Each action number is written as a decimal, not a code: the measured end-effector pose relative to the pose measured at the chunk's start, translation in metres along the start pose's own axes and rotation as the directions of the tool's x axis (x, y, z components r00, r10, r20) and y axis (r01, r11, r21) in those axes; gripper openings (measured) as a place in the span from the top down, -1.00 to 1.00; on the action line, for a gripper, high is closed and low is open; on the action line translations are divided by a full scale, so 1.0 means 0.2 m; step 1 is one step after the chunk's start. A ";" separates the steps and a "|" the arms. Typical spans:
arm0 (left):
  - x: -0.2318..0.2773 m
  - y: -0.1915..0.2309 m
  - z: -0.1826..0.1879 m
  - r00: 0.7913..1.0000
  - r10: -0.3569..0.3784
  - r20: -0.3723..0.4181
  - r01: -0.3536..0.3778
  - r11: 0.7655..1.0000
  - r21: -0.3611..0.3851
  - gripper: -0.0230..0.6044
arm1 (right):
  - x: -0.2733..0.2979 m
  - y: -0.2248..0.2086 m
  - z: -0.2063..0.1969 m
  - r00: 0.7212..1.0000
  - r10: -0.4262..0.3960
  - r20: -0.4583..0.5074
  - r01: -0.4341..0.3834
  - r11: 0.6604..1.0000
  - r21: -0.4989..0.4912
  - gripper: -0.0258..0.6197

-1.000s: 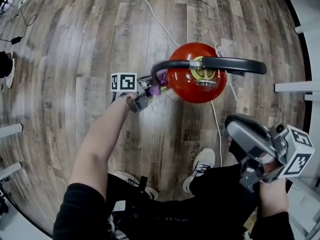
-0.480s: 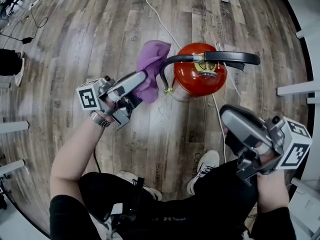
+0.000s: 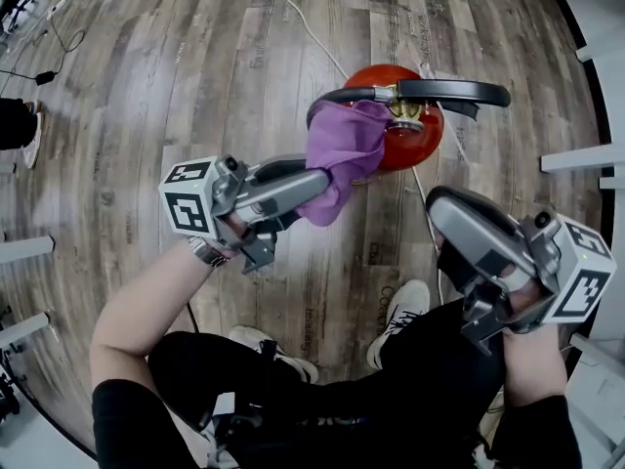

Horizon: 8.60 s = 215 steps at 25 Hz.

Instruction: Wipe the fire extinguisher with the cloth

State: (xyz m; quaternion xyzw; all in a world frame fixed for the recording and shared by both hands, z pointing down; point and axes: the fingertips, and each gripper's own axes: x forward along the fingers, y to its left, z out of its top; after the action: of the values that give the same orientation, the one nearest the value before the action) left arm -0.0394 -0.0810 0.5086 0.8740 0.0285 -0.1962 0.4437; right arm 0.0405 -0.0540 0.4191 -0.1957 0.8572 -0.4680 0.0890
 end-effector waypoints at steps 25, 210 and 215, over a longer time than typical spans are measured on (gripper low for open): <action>-0.56 1.32 -0.95 0.703 0.595 -0.389 -0.683 0.717 -0.138 0.74 | -0.07 -0.07 0.05 0.998 -0.062 0.013 0.061 0.997 0.042 0.90; 0.21 -3.52 -0.03 0.951 0.299 -0.081 -0.306 0.949 -0.078 0.74 | -0.48 3.05 -0.57 0.952 -0.296 -0.082 0.286 0.951 -0.119 0.92; 0.21 -3.52 -0.02 0.952 0.296 -0.081 -0.302 0.950 -0.077 0.74 | -0.47 3.06 -0.57 0.951 -0.295 -0.092 0.282 0.951 -0.128 0.92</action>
State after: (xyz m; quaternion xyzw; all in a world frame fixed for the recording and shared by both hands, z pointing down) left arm -0.1579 0.3420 -0.0421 0.8540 -0.0803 -0.0954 0.5052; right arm -0.0669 0.3698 -0.0337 -0.2975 0.8481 -0.4367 -0.0391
